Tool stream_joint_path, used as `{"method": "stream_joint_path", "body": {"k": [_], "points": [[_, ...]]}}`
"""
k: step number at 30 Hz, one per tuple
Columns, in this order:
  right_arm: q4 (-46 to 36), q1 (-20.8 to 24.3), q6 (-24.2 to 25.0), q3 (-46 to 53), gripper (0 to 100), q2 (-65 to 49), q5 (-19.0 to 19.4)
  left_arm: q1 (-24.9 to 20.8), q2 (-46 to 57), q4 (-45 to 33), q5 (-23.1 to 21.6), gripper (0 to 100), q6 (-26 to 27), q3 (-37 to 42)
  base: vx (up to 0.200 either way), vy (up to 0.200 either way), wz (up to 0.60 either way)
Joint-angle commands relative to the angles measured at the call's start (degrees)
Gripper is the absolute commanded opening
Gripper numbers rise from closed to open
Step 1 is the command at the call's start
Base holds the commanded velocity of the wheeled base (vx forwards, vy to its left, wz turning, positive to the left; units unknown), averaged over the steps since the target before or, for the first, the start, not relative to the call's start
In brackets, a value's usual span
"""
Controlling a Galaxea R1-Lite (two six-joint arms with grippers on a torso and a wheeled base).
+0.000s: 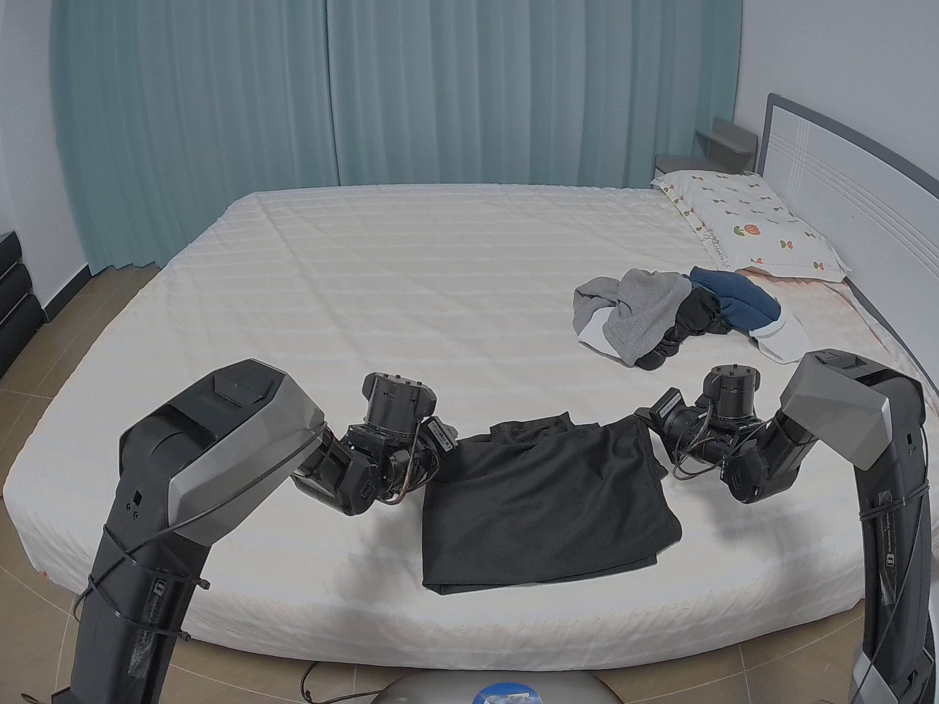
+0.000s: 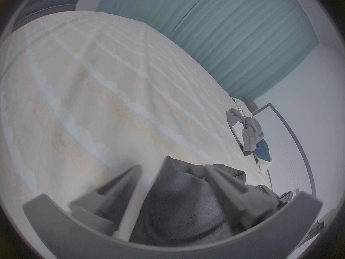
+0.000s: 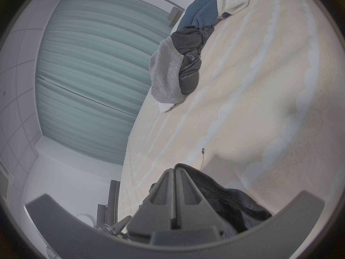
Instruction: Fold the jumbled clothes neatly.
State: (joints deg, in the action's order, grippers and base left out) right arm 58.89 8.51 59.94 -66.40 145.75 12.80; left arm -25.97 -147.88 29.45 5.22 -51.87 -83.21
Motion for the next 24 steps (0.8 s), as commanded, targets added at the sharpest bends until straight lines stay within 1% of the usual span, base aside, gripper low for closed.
{"method": "stream_joint_path", "body": {"k": [1, 5, 12, 13, 15, 16, 18, 24], "points": [[0.1, 0.0, 0.0, 0.0, 0, 0.1, 0.0, -0.2, -1.2, 0.1, 0.2, 0, 0.4, -0.6, 0.000, 0.000, 0.00], [0.1, 0.0, 0.1, 0.0, 0, 0.1, 0.0, -0.1, -2.0, 0.2, 0.6, 0, 0.5, -1.4, 0.000, 0.000, 0.00], [0.2, -0.1, 0.1, -0.1, 0, 0.1, 0.1, 0.0, -2.3, 0.6, 3.1, 0, 0.4, -1.6, 0.000, 0.000, 0.00], [0.5, -0.1, 0.1, -0.2, 0, 0.1, -0.1, 0.2, -2.5, 0.6, 5.2, 0, -0.1, -2.8, 0.000, 0.000, 0.00], [1.1, -0.1, 0.0, -0.2, 0, 0.1, -0.1, 0.3, -2.8, 0.5, 6.2, 0, -0.3, -3.4, 0.000, 0.000, 0.00], [2.7, -0.1, -0.1, -0.2, 0, 0.9, -0.3, 0.4, -3.4, 0.5, 7.3, 0, -0.5, -4.0, 0.000, 0.000, 0.00], [4.0, -0.1, -0.3, -0.2, 0, 1.1, -0.4, 0.4, -3.4, 0.5, 7.6, 0, -0.5, -3.7, 0.000, 0.000, 0.00], [4.4, -0.1, -0.5, -1.1, 0, 1.5, -0.5, 0.5, -3.4, 0.5, 8.8, 0, -0.6, -3.5, 0.000, 0.000, 0.00]]}}
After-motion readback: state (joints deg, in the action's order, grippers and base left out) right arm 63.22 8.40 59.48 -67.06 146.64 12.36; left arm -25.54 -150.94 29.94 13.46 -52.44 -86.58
